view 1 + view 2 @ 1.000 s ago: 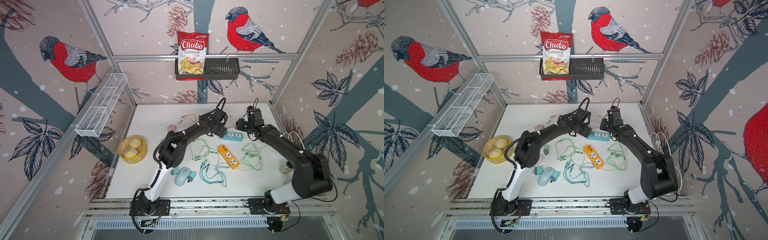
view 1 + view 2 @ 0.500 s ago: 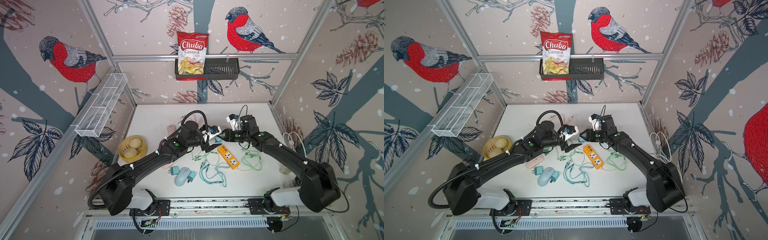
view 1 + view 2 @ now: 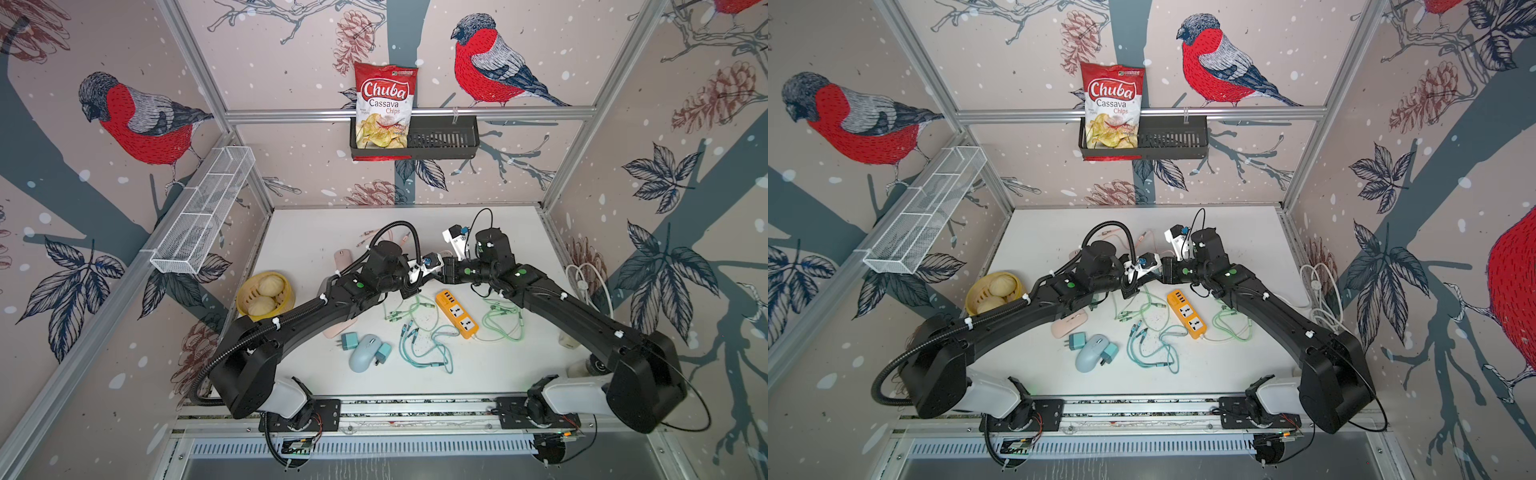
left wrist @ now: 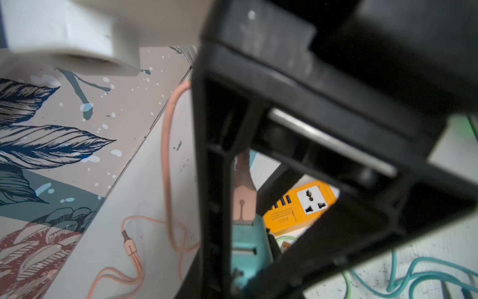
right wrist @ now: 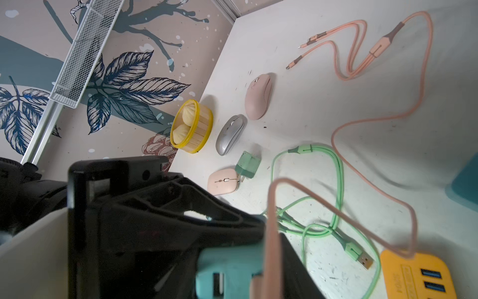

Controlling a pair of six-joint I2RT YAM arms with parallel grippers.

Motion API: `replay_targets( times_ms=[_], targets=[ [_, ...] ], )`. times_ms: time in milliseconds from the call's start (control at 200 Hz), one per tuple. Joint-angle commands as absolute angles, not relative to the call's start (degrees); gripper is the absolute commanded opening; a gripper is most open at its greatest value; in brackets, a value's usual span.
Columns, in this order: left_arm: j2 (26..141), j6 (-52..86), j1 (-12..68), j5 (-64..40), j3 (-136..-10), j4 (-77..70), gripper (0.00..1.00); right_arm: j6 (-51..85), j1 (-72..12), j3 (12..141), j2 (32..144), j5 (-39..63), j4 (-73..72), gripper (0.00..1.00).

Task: Unplug the wireless mouse
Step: Remove the plug from the socket, then remove the power cord from the plug.

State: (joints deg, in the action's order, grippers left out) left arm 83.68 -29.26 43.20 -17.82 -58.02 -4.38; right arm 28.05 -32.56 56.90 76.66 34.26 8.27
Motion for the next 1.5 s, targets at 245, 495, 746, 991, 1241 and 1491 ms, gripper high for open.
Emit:
replay_targets(
  times_ms=[245, 495, 746, 991, 1241, 1491],
  targets=[
    [84.2, -28.3, 43.46, -13.8, -58.01, -4.84, 0.0, 30.06, -31.76, 57.48, 75.3, 32.72, 6.29, 0.36],
    [84.55, -28.3, 43.42, -11.69, -58.36, -3.85, 0.0, 29.75, -29.81, 56.78, 72.85, 32.19, 7.43, 0.55],
    [84.64, -28.74, 43.42, -11.97, -58.4, -2.94, 0.0, 29.44, -28.92, 57.35, 72.07, 30.69, 8.12, 0.07],
    [84.81, -29.34, 43.44, -11.69, -58.75, -1.9, 0.0, 27.97, -26.92, 60.02, 72.86, 30.1, 10.38, 0.0],
    [84.99, -29.97, 43.42, -10.34, -59.51, -0.2, 0.0, 25.52, -21.56, 64.07, 72.86, 30.76, 12.1, 0.0],
    [84.99, -29.98, 43.42, -8.19, -59.78, 0.66, 0.0, 24.08, -17.7, 68.26, 76.62, 32.04, 12.75, 0.0]
  ],
)
